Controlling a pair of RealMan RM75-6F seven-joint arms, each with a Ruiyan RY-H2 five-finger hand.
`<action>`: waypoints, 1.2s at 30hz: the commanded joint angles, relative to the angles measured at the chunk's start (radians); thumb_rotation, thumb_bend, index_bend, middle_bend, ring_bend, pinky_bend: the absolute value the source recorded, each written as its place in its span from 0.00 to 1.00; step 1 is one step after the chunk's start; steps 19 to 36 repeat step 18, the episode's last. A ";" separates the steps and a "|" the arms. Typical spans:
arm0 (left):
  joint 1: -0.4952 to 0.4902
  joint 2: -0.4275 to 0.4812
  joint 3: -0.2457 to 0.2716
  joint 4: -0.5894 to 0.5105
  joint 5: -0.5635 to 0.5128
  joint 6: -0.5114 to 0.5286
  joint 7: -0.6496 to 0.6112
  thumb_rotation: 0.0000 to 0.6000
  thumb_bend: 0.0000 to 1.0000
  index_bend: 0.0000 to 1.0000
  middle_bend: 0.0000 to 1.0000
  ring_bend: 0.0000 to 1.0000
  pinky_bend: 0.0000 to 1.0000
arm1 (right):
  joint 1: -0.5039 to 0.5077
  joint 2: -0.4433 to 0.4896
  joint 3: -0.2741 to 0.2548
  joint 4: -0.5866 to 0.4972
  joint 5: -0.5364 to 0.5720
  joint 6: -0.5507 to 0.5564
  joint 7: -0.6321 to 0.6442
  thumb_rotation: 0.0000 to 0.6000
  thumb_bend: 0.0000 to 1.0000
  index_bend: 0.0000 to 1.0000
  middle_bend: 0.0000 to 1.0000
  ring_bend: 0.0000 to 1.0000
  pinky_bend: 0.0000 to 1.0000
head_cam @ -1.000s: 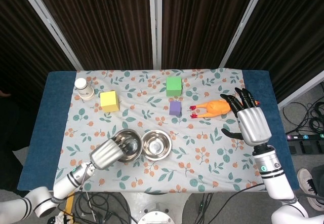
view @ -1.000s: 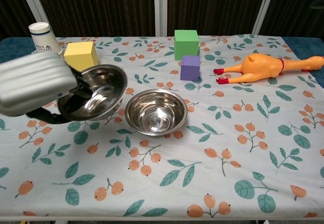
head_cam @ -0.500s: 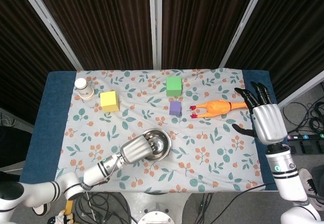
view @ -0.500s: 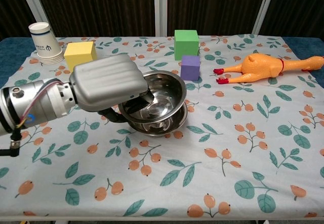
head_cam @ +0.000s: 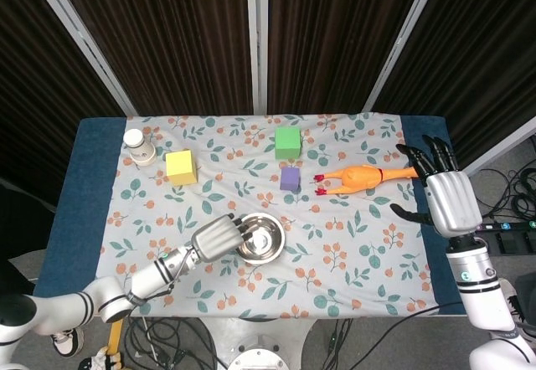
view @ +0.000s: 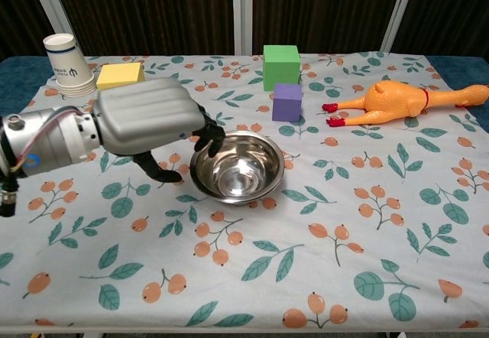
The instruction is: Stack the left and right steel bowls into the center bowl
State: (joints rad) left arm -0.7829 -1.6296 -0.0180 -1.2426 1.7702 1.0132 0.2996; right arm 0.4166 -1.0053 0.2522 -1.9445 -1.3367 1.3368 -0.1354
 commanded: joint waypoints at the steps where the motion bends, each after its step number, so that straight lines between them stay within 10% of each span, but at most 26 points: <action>1: 0.084 0.142 0.007 -0.145 -0.081 0.044 0.100 1.00 0.19 0.47 0.54 0.49 0.60 | -0.006 0.002 -0.009 -0.002 -0.011 0.002 0.001 1.00 0.03 0.14 0.22 0.00 0.00; 7: 0.263 0.261 0.015 -0.268 -0.235 0.200 0.117 1.00 0.18 0.46 0.48 0.39 0.51 | -0.032 -0.023 -0.052 0.026 -0.043 0.010 -0.003 1.00 0.03 0.14 0.22 0.00 0.00; 17: 0.500 0.221 0.049 -0.164 -0.241 0.512 -0.069 1.00 0.15 0.28 0.24 0.19 0.29 | -0.122 -0.193 -0.179 0.282 -0.173 0.103 -0.038 1.00 0.02 0.14 0.15 0.00 0.00; 36: 0.519 0.217 0.050 -0.151 -0.249 0.526 -0.089 1.00 0.15 0.28 0.24 0.19 0.29 | -0.133 -0.214 -0.190 0.317 -0.185 0.116 -0.037 1.00 0.02 0.14 0.14 0.00 0.00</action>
